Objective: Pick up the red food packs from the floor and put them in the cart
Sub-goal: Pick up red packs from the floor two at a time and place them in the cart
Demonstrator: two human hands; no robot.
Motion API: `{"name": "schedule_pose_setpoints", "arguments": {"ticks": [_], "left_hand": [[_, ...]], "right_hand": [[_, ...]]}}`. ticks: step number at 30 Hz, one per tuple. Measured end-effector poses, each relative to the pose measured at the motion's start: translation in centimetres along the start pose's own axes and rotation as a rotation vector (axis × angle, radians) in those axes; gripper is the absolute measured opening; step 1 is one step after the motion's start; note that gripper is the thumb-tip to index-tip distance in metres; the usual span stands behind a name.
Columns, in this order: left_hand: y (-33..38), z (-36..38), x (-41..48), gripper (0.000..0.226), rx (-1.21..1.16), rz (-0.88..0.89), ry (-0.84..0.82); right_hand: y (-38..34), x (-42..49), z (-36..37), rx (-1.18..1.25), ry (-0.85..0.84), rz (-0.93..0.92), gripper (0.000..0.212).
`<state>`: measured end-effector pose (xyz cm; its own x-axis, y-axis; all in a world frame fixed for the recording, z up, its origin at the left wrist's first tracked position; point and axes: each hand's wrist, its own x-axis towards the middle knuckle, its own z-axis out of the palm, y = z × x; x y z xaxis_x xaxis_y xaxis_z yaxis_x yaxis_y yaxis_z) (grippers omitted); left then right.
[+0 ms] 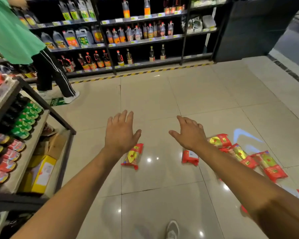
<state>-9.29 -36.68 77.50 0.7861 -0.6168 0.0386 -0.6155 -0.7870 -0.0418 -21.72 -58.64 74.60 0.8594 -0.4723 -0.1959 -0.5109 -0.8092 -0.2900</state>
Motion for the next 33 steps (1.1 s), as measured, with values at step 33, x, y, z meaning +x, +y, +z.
{"name": "schedule_pose_setpoints", "arguments": {"ticks": [33], "left_hand": [[-8.5, 57.7, 36.2, 0.075, -0.158, -0.204, -0.656]], "right_hand": [[26.8, 46.1, 37.6, 0.079, -0.395, 0.545, 0.076]]}}
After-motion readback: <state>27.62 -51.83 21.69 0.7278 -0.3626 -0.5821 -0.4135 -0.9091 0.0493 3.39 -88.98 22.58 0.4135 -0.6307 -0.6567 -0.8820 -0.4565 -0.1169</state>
